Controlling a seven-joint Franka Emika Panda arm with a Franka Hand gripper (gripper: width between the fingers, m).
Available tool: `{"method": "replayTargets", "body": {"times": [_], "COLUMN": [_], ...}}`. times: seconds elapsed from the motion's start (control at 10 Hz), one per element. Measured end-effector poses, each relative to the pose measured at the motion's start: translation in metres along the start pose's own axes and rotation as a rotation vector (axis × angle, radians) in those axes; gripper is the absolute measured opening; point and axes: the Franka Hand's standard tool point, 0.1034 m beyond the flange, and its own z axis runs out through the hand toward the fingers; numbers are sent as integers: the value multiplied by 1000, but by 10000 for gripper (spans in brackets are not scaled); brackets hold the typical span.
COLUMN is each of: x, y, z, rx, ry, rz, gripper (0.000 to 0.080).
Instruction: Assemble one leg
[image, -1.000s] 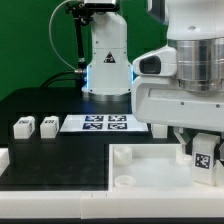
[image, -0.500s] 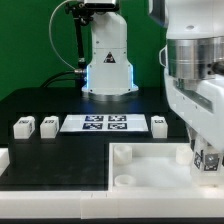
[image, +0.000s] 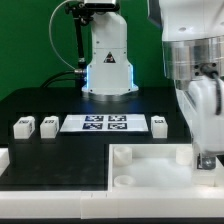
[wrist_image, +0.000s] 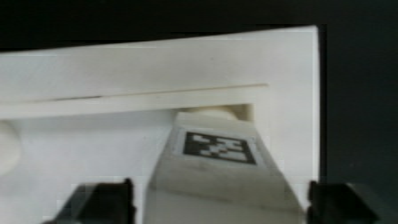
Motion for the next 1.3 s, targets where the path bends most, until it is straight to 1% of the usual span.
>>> {"method": "replayTargets", "body": {"times": [0.1, 0.2, 0.4, 0.6, 0.7, 0.8, 0.9, 1.0, 1.2, 1.3], "x": [-3, -5, -3, -3, -4, -4, -3, -3, -3, -3], "y": [-1, 0, 0, -2, -2, -2, -1, -1, -1, -1], "z": [-1, 0, 0, -2, -2, -2, -1, -1, -1, -1], "rx": [-2, -1, -1, -10, -15, -31, -30, -30, -31, -27], "ry": [-3, -2, -1, 18, 24, 39, 37, 38, 37, 36], "rz": [-225, -317, -567, -961, -1065, -1232, -1229, -1199, -1199, -1096], "gripper": [603, 635, 647, 648, 648, 648, 648, 622, 349, 349]}}
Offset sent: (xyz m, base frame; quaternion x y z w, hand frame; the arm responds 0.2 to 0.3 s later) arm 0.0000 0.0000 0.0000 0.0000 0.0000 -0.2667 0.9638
